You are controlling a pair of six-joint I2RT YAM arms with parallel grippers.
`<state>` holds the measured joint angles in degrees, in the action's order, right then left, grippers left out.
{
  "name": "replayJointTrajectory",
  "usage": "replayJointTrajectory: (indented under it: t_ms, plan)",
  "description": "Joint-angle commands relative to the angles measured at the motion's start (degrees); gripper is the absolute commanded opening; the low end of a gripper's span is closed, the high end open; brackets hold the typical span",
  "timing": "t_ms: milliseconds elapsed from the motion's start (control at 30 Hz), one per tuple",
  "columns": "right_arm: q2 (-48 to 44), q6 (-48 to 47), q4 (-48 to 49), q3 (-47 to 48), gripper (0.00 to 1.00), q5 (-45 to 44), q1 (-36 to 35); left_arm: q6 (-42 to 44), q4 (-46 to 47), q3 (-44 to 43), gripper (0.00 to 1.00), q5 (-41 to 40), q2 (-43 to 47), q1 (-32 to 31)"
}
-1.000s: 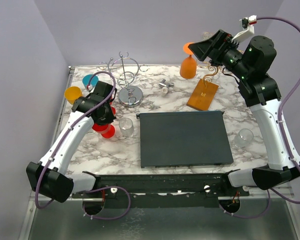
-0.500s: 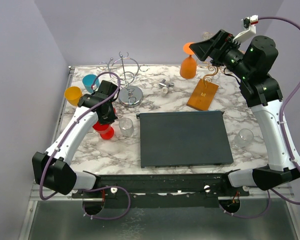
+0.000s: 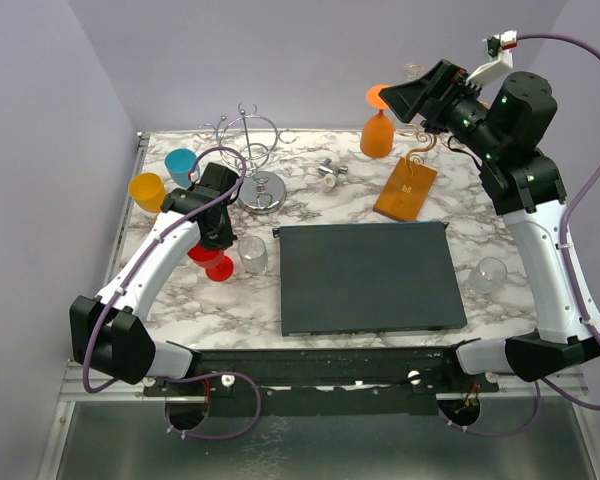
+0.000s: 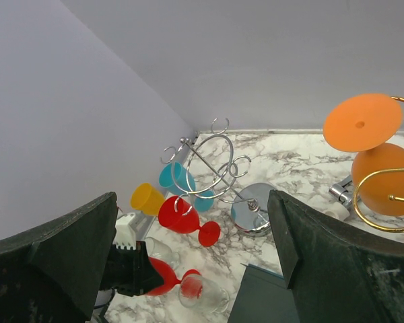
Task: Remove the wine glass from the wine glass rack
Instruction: Place the wine glass at the center of the board.
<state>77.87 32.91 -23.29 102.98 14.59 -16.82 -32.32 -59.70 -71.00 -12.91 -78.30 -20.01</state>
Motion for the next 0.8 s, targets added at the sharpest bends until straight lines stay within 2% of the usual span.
replayJointTrajectory:
  t_ms: [0, 767]
  plan:
    - [-1.06, -1.07, -0.96, 1.42, 1.0, -1.45, 0.04, 1.33, 0.64, -0.63, 0.21, 0.17, 0.26, -0.29]
    - [2.56, -2.52, -4.01, 6.44, 1.0, -4.51, 0.03, 3.04, -4.31, -9.33, 0.36, -2.42, 3.83, -0.29]
